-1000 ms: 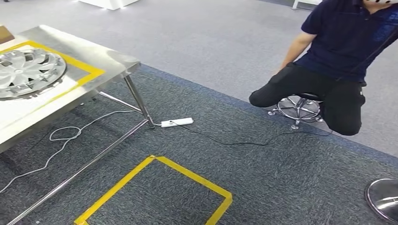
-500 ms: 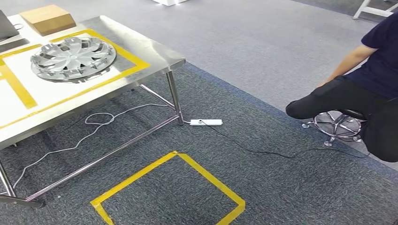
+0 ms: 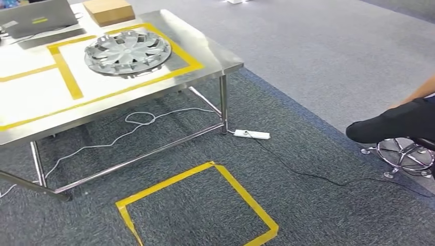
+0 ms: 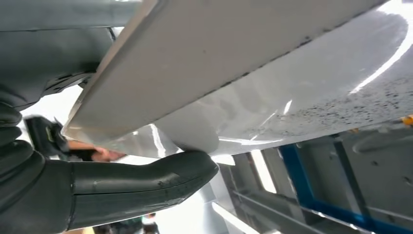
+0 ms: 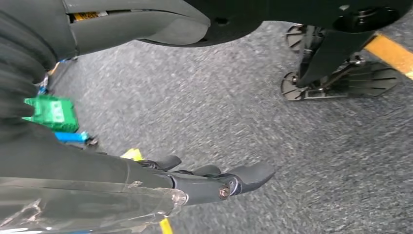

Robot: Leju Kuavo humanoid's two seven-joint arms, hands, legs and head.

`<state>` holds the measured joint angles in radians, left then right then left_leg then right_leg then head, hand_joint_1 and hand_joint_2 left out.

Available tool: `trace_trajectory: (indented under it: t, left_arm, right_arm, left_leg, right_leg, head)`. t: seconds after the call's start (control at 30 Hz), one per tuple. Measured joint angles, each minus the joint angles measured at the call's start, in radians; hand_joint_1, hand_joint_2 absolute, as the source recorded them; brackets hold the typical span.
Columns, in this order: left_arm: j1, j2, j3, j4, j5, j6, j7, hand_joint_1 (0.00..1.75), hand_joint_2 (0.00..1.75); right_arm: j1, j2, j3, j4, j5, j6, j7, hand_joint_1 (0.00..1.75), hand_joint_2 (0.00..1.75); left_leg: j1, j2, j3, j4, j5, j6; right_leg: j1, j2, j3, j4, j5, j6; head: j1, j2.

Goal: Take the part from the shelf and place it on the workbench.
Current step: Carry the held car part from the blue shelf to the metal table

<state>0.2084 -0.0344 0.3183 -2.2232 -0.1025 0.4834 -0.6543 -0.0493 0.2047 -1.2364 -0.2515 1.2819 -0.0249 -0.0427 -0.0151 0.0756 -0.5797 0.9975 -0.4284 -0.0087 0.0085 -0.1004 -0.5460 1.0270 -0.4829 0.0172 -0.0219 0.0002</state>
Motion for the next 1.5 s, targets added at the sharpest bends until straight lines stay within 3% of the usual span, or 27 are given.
trace_trajectory:
  t: [0.07, 0.13, 0.2, 0.27, 0.3, 0.37, 0.43, 0.5, 0.57, 0.63, 0.7, 0.73, 0.8, 0.83, 0.87, 0.93, 1.0, 1.07, 1.1, 1.17, 1.23, 1.27, 1.3, 1.33, 1.37, 1.43, 1.5]
  left_arm:
    - [0.004, 0.000, -0.001, 0.000, 0.000, 0.000, 0.000, 1.75, 1.75]
    - [0.004, 0.000, -0.001, 0.000, 0.000, 0.001, 0.000, 1.75, 1.75]
    - [0.003, -0.001, -0.002, 0.000, 0.000, 0.001, -0.001, 1.75, 1.75]
    - [0.004, -0.001, -0.003, 0.000, 0.000, 0.001, -0.001, 1.75, 1.75]
    - [0.004, -0.001, -0.004, 0.000, 0.000, 0.001, -0.001, 1.75, 1.75]
    - [0.004, -0.002, -0.004, 0.000, 0.000, 0.001, -0.001, 1.75, 1.75]
    - [0.004, -0.002, -0.004, 0.000, 0.000, 0.001, -0.001, 1.75, 1.75]
    - [0.003, -0.002, -0.005, 0.000, -0.001, 0.001, -0.001, 1.75, 1.75]
    - [0.005, -0.002, -0.006, 0.000, -0.001, 0.002, -0.001, 1.75, 1.75]
    - [0.007, -0.002, -0.006, 0.000, -0.001, 0.004, -0.001, 1.75, 1.75]
    - [0.005, -0.002, -0.007, 0.000, -0.002, 0.005, -0.001, 1.75, 1.75]
    - [0.005, -0.002, -0.008, 0.000, -0.002, 0.005, -0.001, 1.75, 1.75]
    - [0.006, -0.002, -0.009, 0.000, -0.002, 0.006, -0.001, 1.75, 1.75]
    - [0.007, -0.002, -0.009, 0.000, -0.002, 0.006, -0.001, 1.75, 1.75]
    - [0.007, -0.002, -0.009, 0.000, -0.002, 0.006, -0.001, 1.75, 1.75]
    - [0.006, -0.001, -0.009, 0.000, -0.002, 0.006, -0.001, 1.75, 1.75]
    - [0.004, -0.001, -0.010, 0.000, -0.002, 0.006, -0.001, 1.75, 1.75]
    - [0.006, -0.001, -0.012, 0.000, -0.001, 0.006, -0.001, 1.75, 1.75]
    - [0.007, 0.000, -0.012, 0.000, -0.001, 0.006, -0.001, 1.75, 1.75]
    - [0.007, 0.000, -0.012, 0.000, 0.000, 0.006, -0.001, 1.75, 1.75]
    - [0.007, 0.000, -0.015, 0.000, 0.000, 0.006, -0.001, 1.75, 1.75]
    - [0.007, -0.001, -0.016, 0.000, 0.000, 0.006, -0.001, 1.75, 1.75]
    - [0.007, -0.001, -0.016, 0.000, 0.000, 0.006, -0.001, 1.75, 1.75]
    - [0.007, -0.001, -0.017, 0.000, 0.000, 0.006, -0.001, 1.75, 1.75]
    - [0.007, -0.001, -0.017, 0.000, 0.000, 0.006, -0.001, 1.75, 1.75]
    - [0.007, -0.001, -0.017, 0.000, 0.000, 0.006, -0.001, 1.75, 1.75]
    - [0.007, 0.000, -0.018, 0.000, 0.000, 0.006, -0.001, 1.75, 1.75]
  right_arm:
    - [-0.001, 0.000, 0.000, 0.000, 0.000, 0.000, 0.001, 0.00, 1.75]
    - [-0.003, -0.001, 0.000, 0.000, 0.000, 0.000, 0.002, 0.00, 1.75]
    - [-0.002, -0.001, 0.000, 0.001, 0.000, 0.000, 0.002, 0.00, 1.75]
    - [0.002, -0.001, 0.000, 0.001, 0.000, 0.000, 0.002, 0.00, 1.75]
    - [0.004, -0.001, 0.000, 0.001, 0.000, 0.000, 0.003, 0.00, 1.75]
    - [0.004, -0.002, 0.000, 0.001, 0.000, 0.000, 0.003, 0.00, 1.75]
    - [0.003, -0.003, 0.000, 0.002, 0.000, 0.001, 0.003, 0.00, 1.75]
    - [0.003, -0.003, 0.000, 0.002, -0.001, 0.001, 0.003, 0.00, 1.75]
    - [0.002, -0.003, 0.000, 0.003, -0.001, 0.001, 0.004, 0.00, 1.75]
    - [0.001, -0.003, 0.000, 0.003, -0.001, 0.001, 0.004, 0.00, 1.75]
    - [0.001, -0.003, 0.000, 0.003, -0.001, 0.002, 0.004, 0.00, 1.75]
    - [0.003, -0.003, 0.000, 0.003, -0.001, 0.002, 0.004, 0.00, 1.75]
    - [0.006, -0.004, 0.000, 0.003, -0.001, 0.004, 0.004, 0.00, 1.75]
    - [0.006, -0.004, 0.000, 0.003, -0.001, 0.004, 0.004, 0.00, 1.75]
    - [0.005, -0.004, 0.000, 0.003, -0.001, 0.004, 0.004, 0.00, 1.75]
    - [0.002, -0.004, 0.000, 0.003, -0.001, 0.004, 0.004, 0.00, 1.75]
    - [0.001, -0.004, 0.000, 0.003, -0.001, 0.004, 0.004, 0.00, 1.75]
    - [0.000, -0.004, 0.000, 0.003, -0.001, 0.006, 0.004, 0.00, 1.75]
    - [-0.001, -0.004, 0.000, 0.003, -0.002, 0.006, 0.005, 0.00, 1.75]
    - [-0.002, -0.004, 0.000, 0.003, -0.002, 0.008, 0.005, 0.00, 1.75]
    - [-0.001, -0.004, 0.000, 0.004, -0.002, 0.009, 0.005, 0.00, 1.75]
    - [0.001, -0.004, 0.000, 0.004, -0.002, 0.010, 0.005, 0.00, 1.75]
    - [0.003, -0.004, 0.000, 0.005, -0.002, 0.010, 0.006, 0.00, 1.75]
    - [0.005, -0.004, 0.000, 0.005, -0.002, 0.011, 0.006, 0.00, 1.75]
    - [0.005, -0.004, 0.000, 0.005, -0.002, 0.011, 0.006, 0.00, 1.75]
    - [0.002, -0.005, 0.000, 0.005, -0.003, 0.013, 0.005, 0.00, 1.75]
    - [-0.002, -0.005, 0.000, 0.005, -0.008, 0.016, 0.001, 0.00, 1.75]
  left_leg:
    - [0.002, -0.026, -0.001, -0.007, 0.002, 0.008]
    - [0.010, -0.050, 0.002, -0.013, 0.007, 0.017]
    - [0.015, -0.072, 0.003, -0.014, 0.009, 0.024]
    - [0.016, -0.098, 0.002, -0.014, 0.010, 0.027]
    - [0.017, -0.112, 0.003, -0.014, 0.010, 0.027]
    - [0.019, -0.141, 0.005, -0.013, 0.010, 0.024]
    - [0.019, -0.167, 0.003, -0.008, 0.008, 0.015]
    - [0.021, -0.190, -0.005, -0.004, 0.009, 0.002]
    - [0.025, -0.211, -0.013, -0.006, 0.015, -0.011]
    - [0.023, -0.182, -0.027, 0.019, -0.002, -0.020]
    - [0.021, -0.119, -0.075, 0.120, -0.060, -0.027]
    - [0.022, -0.099, -0.108, 0.188, -0.092, -0.030]
    - [0.023, -0.087, -0.149, 0.272, -0.116, -0.032]
    - [0.024, -0.084, -0.144, 0.264, -0.101, -0.032]
    - [0.023, -0.077, -0.120, 0.220, -0.072, -0.030]
    - [0.017, -0.029, -0.047, 0.088, -0.016, -0.022]
    - [0.012, 0.003, -0.005, 0.011, 0.000, -0.011]
    - [0.011, -0.015, -0.003, 0.000, -0.002, -0.001]
    - [0.013, -0.027, -0.002, -0.003, 0.000, 0.005]
    - [0.020, -0.049, 0.001, -0.009, 0.004, 0.015]
    - [0.023, -0.069, 0.000, -0.009, 0.005, 0.022]
    - [0.023, -0.081, 0.000, -0.009, 0.005, 0.024]
    - [0.023, -0.093, 0.001, -0.009, 0.004, 0.024]
    - [0.023, -0.105, 0.002, -0.008, 0.004, 0.024]
    - [0.024, -0.115, 0.004, -0.008, 0.003, 0.023]
    - [0.023, -0.129, 0.008, -0.006, 0.000, 0.017]
    - [0.020, -0.138, 0.006, -0.001, -0.004, 0.010]
  right_leg:
    - [0.000, -0.017, 0.005, -0.002, -0.004, 0.010]
    - [-0.002, 0.019, -0.008, 0.035, -0.030, 0.023]
    - [-0.006, 0.078, -0.062, 0.148, -0.086, 0.034]
    - [-0.009, 0.095, -0.124, 0.262, -0.123, 0.039]
    - [-0.009, 0.097, -0.136, 0.276, -0.115, 0.040]
    - [-0.012, 0.109, -0.107, 0.194, -0.049, 0.040]
    - [-0.021, 0.159, -0.050, 0.064, 0.006, 0.040]
    - [-0.025, 0.191, -0.021, 0.007, 0.014, 0.033]
    - [-0.023, 0.173, -0.017, 0.002, 0.014, 0.019]
    - [-0.024, 0.148, -0.015, -0.002, 0.018, 0.005]
    - [-0.023, 0.120, -0.013, -0.005, 0.018, -0.005]
    - [-0.021, 0.106, -0.013, -0.005, 0.017, -0.008]
    - [-0.018, 0.076, -0.013, -0.005, 0.014, -0.011]
    - [-0.018, 0.061, -0.012, -0.005, 0.013, -0.011]
    - [-0.017, 0.048, -0.010, -0.005, 0.011, -0.009]
    - [-0.013, 0.026, -0.004, -0.003, 0.005, -0.002]
    - [-0.006, 0.006, -0.002, -0.002, -0.001, 0.008]
    - [-0.003, -0.017, 0.007, -0.007, -0.006, 0.018]
    - [-0.004, -0.016, 0.011, -0.005, -0.011, 0.024]
    - [-0.008, 0.028, -0.009, 0.045, -0.045, 0.036]
    - [-0.011, 0.082, -0.072, 0.172, -0.105, 0.042]
    - [-0.011, 0.092, -0.107, 0.237, -0.128, 0.044]
    - [-0.011, 0.096, -0.131, 0.276, -0.133, 0.044]
    - [-0.011, 0.098, -0.137, 0.276, -0.117, 0.044]
    - [-0.011, 0.099, -0.124, 0.237, -0.084, 0.043]
    - [-0.014, 0.106, -0.067, 0.099, -0.009, 0.042]
    - [-0.017, 0.116, -0.028, 0.010, 0.019, 0.035]
  head:
    - [0.000, 0.000]
    - [0.005, 0.000]
    - [0.012, 0.000]
    - [0.014, 0.000]
    - [0.014, 0.000]
    - [0.014, 0.000]
    - [0.014, 0.000]
    - [0.013, 0.000]
    - [0.012, 0.000]
    - [0.009, 0.000]
    - [0.003, 0.000]
    - [0.001, 0.000]
    - [0.001, 0.000]
    - [0.001, 0.000]
    - [0.001, 0.000]
    - [0.000, 0.000]
    - [0.000, 0.000]
    - [0.002, 0.000]
    - [0.004, 0.000]
    - [0.011, 0.000]
    - [0.018, 0.000]
    - [0.019, 0.000]
    - [0.019, 0.000]
    - [0.020, 0.000]
    - [0.020, 0.000]
    - [0.021, 0.000]
    - [0.022, 0.000]
